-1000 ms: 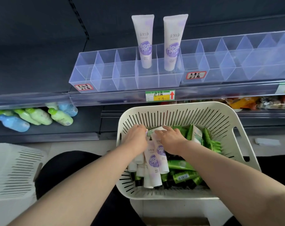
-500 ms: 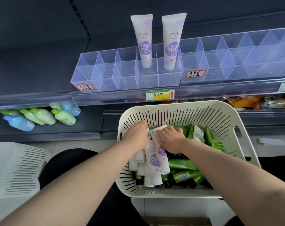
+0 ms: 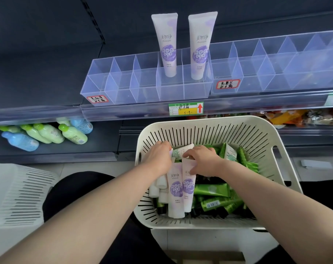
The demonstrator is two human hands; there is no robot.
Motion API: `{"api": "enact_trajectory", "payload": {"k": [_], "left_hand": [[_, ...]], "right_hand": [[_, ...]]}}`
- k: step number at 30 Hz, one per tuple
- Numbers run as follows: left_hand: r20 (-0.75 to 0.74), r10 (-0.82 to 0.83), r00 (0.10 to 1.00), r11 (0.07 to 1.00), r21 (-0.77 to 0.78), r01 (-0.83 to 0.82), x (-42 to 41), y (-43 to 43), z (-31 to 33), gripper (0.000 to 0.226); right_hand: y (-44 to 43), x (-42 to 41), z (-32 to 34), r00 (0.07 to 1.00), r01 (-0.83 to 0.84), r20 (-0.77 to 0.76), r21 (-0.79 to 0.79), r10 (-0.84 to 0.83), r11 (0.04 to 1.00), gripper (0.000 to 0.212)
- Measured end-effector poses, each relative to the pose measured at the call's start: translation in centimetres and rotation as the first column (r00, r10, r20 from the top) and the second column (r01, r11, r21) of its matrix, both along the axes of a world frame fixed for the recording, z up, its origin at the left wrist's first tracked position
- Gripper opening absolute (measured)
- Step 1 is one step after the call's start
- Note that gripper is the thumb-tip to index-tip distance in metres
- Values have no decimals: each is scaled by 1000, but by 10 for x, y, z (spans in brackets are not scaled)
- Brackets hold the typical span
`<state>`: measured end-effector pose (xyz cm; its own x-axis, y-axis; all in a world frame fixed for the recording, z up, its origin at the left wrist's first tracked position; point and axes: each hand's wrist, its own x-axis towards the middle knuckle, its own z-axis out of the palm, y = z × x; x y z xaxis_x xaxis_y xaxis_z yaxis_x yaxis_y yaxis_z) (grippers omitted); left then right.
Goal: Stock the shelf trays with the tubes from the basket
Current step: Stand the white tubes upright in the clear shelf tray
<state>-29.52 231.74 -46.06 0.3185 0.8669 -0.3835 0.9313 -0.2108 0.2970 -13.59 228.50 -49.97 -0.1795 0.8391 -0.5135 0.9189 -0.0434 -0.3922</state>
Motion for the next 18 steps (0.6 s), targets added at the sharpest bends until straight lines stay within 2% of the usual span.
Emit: {"api": "enact_trajectory", "payload": {"k": [3,7,13,18], "left_hand": [[26,-14,1000,999,-30,15,3,-2,-6,32],[21,-37,999,998,-59,38,7,-7,-15,35],[-121,-189,974,975,-141,172,5,-14,-22,35],[-202,-275,940,958,-140,250,7,-16,-27,41]], "right_hand": [[-16,5,13,982,82,-170,19,-77,996,38],[-40,11,24,946,180,-274,-6,-174,984,30],[-56,27,44,924,287,-289,93,-250,953,22],[-63,32,64,920,318,-282,130,-273,939,20]]}}
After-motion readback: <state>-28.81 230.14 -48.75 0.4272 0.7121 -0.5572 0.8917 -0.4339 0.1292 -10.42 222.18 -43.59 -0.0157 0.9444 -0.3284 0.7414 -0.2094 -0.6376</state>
